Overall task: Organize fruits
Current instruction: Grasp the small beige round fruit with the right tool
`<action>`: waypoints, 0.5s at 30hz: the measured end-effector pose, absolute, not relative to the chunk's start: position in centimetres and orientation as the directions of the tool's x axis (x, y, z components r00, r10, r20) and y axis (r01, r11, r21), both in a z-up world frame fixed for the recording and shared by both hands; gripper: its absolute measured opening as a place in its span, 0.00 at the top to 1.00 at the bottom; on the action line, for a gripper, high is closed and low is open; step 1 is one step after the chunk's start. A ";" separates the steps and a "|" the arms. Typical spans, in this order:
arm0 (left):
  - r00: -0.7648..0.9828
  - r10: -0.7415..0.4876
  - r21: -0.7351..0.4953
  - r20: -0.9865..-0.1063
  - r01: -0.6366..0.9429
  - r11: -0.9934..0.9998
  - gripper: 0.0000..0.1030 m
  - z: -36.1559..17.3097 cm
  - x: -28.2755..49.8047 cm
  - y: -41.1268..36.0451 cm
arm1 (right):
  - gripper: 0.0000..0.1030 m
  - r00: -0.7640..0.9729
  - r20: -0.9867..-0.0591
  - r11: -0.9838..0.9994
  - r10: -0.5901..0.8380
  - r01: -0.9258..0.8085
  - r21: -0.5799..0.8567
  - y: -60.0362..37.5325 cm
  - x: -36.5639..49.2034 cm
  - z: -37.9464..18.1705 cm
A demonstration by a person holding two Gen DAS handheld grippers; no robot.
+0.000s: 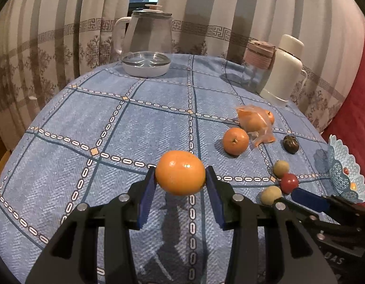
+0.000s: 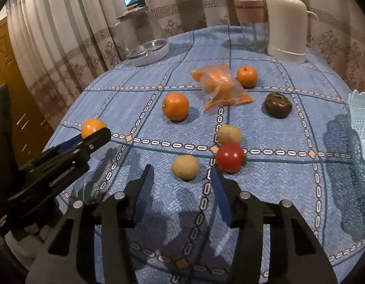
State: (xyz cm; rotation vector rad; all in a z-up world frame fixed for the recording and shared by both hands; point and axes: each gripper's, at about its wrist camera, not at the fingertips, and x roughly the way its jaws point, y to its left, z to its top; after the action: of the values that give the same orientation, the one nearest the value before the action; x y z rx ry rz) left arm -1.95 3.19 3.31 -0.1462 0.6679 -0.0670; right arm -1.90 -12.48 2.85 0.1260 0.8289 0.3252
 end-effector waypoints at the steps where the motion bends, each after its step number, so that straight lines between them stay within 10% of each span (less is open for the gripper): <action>1: 0.783 -0.111 -0.159 -0.613 0.015 0.987 0.59 3.3 -1.9 3.3 | 0.53 0.627 -0.705 0.944 0.330 -0.234 0.234 -12.3 -1.7 2.7; 15: 0.773 -0.123 -0.186 -0.622 0.006 0.983 0.59 2.9 -1.3 3.7 | 0.71 0.612 -0.752 0.965 0.244 -0.227 0.128 -10.8 0.1 1.2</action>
State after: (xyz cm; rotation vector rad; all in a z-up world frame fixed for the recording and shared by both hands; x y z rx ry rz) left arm -1.28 3.66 2.85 -0.1774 0.6841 -0.0702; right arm 0.15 -10.78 1.25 0.0202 0.8702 0.2717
